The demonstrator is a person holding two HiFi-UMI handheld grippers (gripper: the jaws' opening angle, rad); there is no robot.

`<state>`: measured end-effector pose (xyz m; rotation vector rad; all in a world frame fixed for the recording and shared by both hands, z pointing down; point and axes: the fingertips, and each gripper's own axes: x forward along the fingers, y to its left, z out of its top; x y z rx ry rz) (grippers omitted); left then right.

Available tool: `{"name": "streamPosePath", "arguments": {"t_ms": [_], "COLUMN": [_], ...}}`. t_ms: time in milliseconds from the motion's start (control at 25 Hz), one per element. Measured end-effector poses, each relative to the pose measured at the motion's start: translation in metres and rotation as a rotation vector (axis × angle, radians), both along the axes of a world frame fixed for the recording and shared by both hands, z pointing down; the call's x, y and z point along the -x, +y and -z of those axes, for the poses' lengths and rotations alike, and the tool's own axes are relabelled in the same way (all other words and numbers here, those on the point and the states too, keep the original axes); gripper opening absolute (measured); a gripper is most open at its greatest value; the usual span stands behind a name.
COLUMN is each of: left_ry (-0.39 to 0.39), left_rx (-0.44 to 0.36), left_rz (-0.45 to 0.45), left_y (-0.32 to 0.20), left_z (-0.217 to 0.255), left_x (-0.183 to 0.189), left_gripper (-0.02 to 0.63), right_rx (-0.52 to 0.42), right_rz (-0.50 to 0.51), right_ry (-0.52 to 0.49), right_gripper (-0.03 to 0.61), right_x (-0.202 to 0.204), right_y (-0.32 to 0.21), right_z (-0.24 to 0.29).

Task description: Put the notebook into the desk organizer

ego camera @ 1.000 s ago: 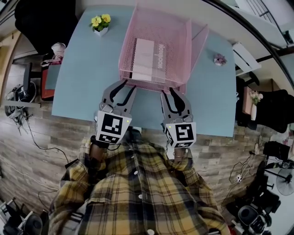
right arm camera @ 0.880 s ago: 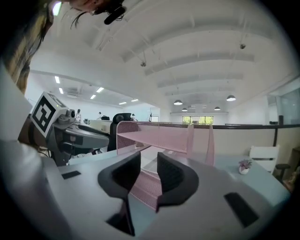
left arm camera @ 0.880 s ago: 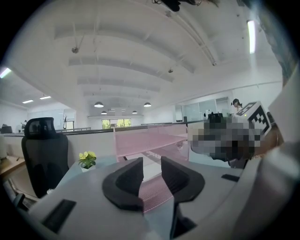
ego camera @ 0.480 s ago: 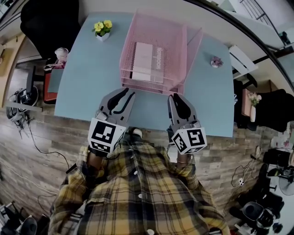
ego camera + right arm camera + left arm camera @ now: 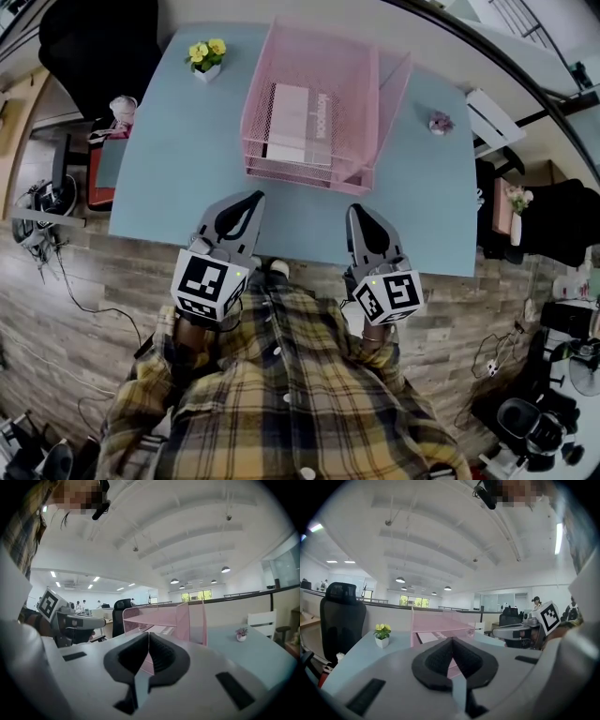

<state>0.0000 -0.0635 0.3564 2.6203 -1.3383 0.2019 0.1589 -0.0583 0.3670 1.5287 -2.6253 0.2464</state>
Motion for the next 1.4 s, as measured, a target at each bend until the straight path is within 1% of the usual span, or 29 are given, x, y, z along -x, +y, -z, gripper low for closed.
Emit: {"name": "streamPosePath", "arguments": {"t_ms": [240, 520, 960, 1400], "left_ry": [0.027, 0.024, 0.003, 0.005], "left_rx": [0.024, 0.043, 0.049, 0.055], "left_rz": [-0.017, -0.036, -0.028, -0.027], "left_y": [0.002, 0.001, -0.008, -0.010], "left_z": [-0.005, -0.013, -0.018, -0.021], "left_x": [-0.002, -0.006, -0.003, -0.002], "left_gripper": [-0.008, -0.009, -0.009, -0.009], "right_rx": [0.024, 0.037, 0.034, 0.051], "right_rz": [0.000, -0.010, -0.024, -0.034], "right_ry": [0.006, 0.022, 0.021, 0.020], "right_gripper": [0.003, 0.003, 0.002, 0.002], "right_x": [-0.005, -0.008, -0.009, -0.012], "right_y": [0.003, -0.001, -0.007, -0.006], "right_z": [-0.007, -0.010, -0.011, -0.016]}}
